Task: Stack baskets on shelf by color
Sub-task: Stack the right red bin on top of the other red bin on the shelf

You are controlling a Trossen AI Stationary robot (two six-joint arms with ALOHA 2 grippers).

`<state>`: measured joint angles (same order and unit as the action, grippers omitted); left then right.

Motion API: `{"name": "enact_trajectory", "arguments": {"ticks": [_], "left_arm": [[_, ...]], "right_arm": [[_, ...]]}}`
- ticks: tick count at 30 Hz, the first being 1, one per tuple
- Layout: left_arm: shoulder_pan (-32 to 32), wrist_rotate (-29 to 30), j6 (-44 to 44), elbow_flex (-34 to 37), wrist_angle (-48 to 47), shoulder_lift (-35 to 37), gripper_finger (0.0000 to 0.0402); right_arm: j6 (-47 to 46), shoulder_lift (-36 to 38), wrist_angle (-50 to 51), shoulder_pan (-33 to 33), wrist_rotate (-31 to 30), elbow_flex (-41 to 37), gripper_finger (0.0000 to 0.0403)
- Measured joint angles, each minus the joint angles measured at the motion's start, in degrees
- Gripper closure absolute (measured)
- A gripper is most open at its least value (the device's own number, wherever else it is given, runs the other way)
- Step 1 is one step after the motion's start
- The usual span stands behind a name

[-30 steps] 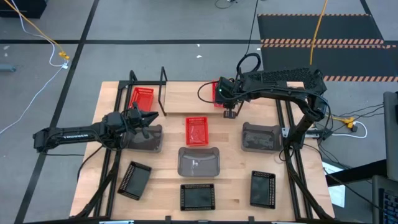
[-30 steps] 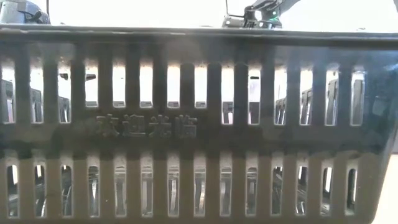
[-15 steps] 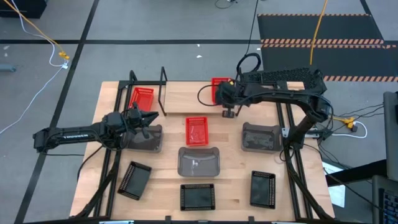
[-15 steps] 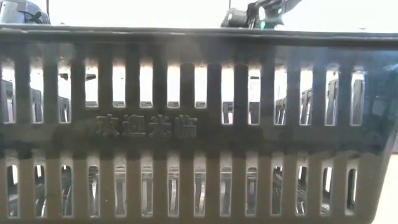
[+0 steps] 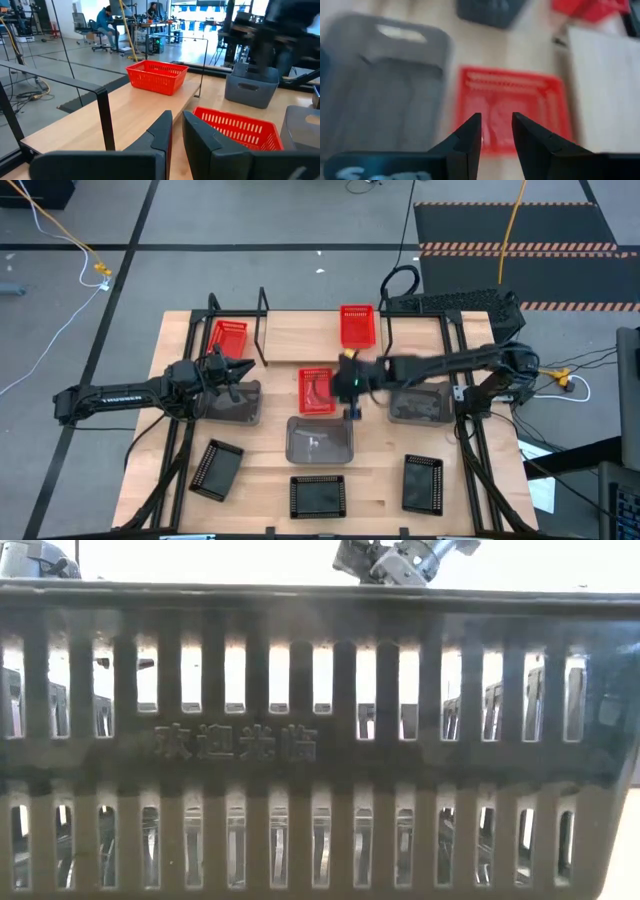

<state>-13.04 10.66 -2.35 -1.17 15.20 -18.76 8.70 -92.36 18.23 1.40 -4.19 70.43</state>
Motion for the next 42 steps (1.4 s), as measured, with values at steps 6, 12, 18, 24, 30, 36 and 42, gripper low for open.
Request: {"name": "enact_trajectory", "arguments": {"ticks": [6,12,18,24,30,36,42], "left_arm": [[0.0,0.0,-0.13,0.0,0.04,0.02,0.0355],[0.0,0.0,-0.11,0.0,0.0,0.02,0.0355],[0.0,-0.01,-0.11,0.0,0.0,0.01,0.0355],[0.0,-0.01,-0.11,0.0,-0.01,0.0,0.0355],[0.0,0.0,-0.33,0.0,-0.02,0.02,0.0355],[0.0,-0.01,-0.38,0.0,-0.02,0.02,0.0355],[0.01,-0.02,-0.4,0.0,-0.09,0.0,0.0355]], "right_arm": [[-2.03,-4.92,-6.91,3.95,-0.02,-0.83,0.0297],[-2.3,-9.63,-6.87,4.18,-0.21,-0.84,0.0266],[-3.54,-12.17,-7.05,3.49,-1.76,-0.84,0.0218],[-3.5,-12.44,-6.41,3.01,-1.68,-0.88,0.0232],[-3.97,-12.52,-5.86,1.42,0.19,-2.81,0.0288],[-4.79,-12.07,-6.74,1.34,1.96,-3.2,0.0303],[-4.81,-12.02,-6.94,1.32,2.84,-3.18,0.03]]}}
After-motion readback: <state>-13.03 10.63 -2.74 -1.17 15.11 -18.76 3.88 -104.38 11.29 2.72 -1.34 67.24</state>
